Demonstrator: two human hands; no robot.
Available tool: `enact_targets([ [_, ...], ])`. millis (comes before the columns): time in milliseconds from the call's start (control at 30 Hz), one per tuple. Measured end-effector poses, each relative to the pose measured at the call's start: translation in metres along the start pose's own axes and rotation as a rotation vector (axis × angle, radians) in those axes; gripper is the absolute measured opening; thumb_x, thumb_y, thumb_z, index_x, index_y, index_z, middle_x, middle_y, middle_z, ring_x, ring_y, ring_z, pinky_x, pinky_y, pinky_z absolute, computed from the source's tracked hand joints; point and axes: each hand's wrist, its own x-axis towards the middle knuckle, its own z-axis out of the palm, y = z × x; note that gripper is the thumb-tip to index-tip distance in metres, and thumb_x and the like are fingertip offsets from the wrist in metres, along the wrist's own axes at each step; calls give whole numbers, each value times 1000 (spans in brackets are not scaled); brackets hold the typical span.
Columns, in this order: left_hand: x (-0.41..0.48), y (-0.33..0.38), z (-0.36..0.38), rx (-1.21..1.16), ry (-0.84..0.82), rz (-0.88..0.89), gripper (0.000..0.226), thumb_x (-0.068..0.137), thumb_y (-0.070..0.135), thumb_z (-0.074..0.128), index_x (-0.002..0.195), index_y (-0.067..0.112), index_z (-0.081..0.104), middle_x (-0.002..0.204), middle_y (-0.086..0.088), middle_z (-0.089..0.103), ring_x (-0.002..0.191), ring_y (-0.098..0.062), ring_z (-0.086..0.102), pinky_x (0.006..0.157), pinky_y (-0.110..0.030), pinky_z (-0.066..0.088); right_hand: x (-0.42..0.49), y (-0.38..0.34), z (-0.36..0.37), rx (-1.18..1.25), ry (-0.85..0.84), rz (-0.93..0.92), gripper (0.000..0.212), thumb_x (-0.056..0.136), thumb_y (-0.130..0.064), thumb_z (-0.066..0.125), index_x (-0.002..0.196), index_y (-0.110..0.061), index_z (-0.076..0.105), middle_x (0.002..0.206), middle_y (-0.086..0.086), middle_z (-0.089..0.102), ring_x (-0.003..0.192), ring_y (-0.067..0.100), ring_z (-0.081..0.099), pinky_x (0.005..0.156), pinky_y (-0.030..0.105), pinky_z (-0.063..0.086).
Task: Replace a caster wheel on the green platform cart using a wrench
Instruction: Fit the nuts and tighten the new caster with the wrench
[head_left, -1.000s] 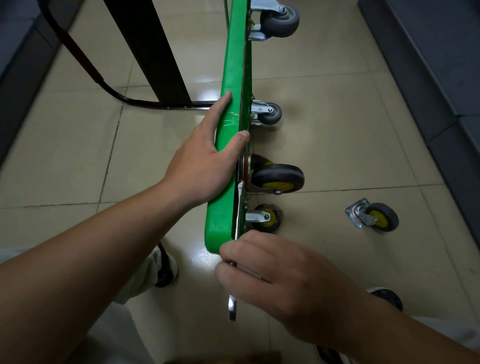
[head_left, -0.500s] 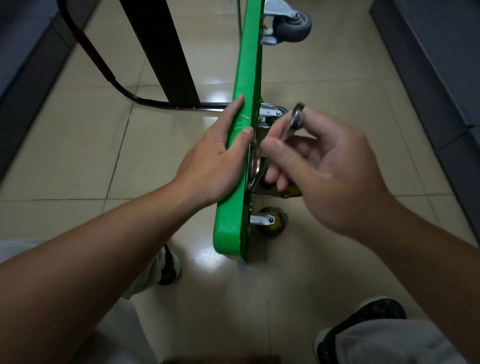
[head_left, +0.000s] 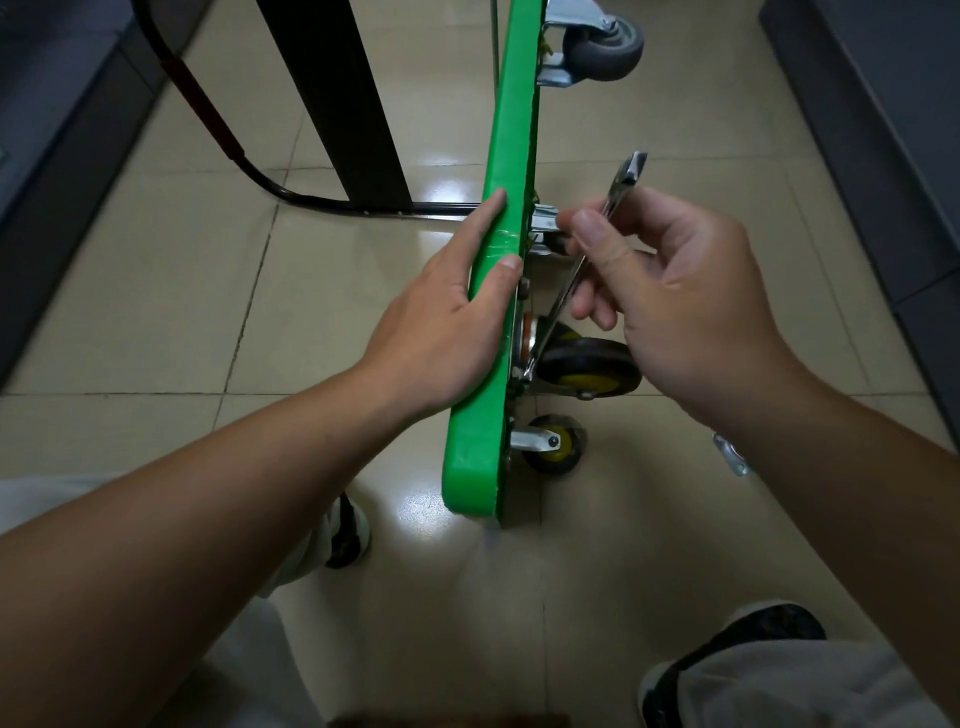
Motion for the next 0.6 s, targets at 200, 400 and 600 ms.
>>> enact_targets([
  [200,0,1,0,-17,1,-9,58,102,57,33,157,59,16,163,11,39,127,-10,54,101,-37,48,-40,-11,-6,-222,-66,-410,8,103,-16,56,108,-13,61,98,1,58,85,15,64,75,27,54],
  [400,0,1,1,2,29,0,56,104,54,35,157,58,19,163,17,38,137,-14,51,104,-34,43,-82,-15,-16,-502,-348,-760,19,99,-11,66,110,4,72,115,10,63,110,16,60,102,24,46],
  [600,0,0,2,4,29,-2,56,103,56,34,157,60,17,162,17,39,131,-13,54,98,-36,47,-93,-5,-8,-564,-464,-815,22,89,-1,78,110,3,73,110,18,68,96,32,66,86,39,52],
])
